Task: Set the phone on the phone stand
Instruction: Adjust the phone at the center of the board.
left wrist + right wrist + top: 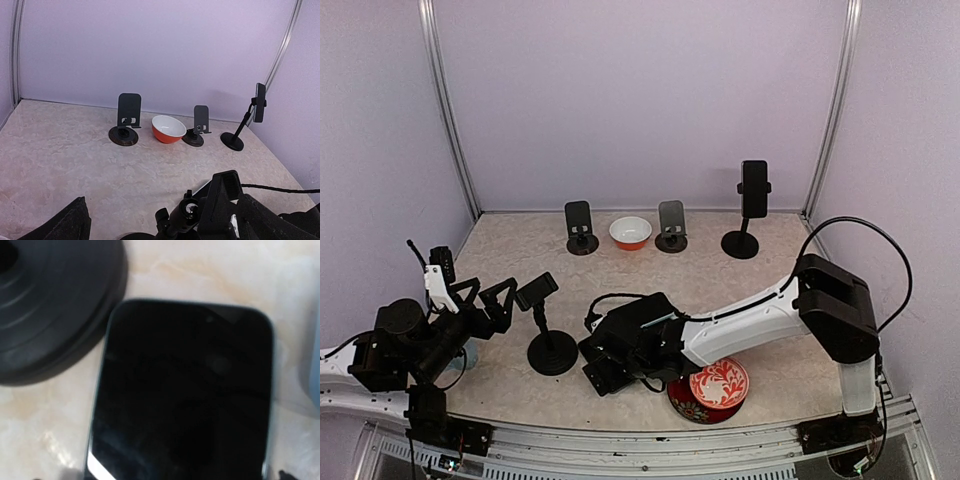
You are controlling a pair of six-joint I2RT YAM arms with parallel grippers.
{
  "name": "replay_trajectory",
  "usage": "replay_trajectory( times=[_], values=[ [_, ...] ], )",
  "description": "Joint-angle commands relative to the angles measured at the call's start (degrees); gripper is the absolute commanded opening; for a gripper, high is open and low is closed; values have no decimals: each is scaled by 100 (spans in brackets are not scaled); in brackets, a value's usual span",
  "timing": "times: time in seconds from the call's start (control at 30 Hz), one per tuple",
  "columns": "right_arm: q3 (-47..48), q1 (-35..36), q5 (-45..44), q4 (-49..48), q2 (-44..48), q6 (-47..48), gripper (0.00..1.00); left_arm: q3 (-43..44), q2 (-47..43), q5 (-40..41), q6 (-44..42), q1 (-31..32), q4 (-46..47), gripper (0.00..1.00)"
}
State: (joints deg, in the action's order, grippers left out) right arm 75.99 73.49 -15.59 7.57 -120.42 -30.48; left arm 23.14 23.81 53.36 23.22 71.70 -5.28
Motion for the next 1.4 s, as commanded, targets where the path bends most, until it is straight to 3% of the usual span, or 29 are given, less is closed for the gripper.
replay_trajectory(
  times=[0.0,0.47,0.77,1.37],
  values=[
    [-542,-120,308,-44,44,-432,100,-35,-667,8,44,-44,-63,99],
    [477,10,513,903,-816,5,91,-35,-707,7,34,-43,-68,99],
    [209,-2,596,576,-588,52,77,-19,-716,25,3,-47,-60,99],
    [-80,-5,857,64,-354,65,71,-237,-558,-110,263,-43,-115,99]
  ],
)
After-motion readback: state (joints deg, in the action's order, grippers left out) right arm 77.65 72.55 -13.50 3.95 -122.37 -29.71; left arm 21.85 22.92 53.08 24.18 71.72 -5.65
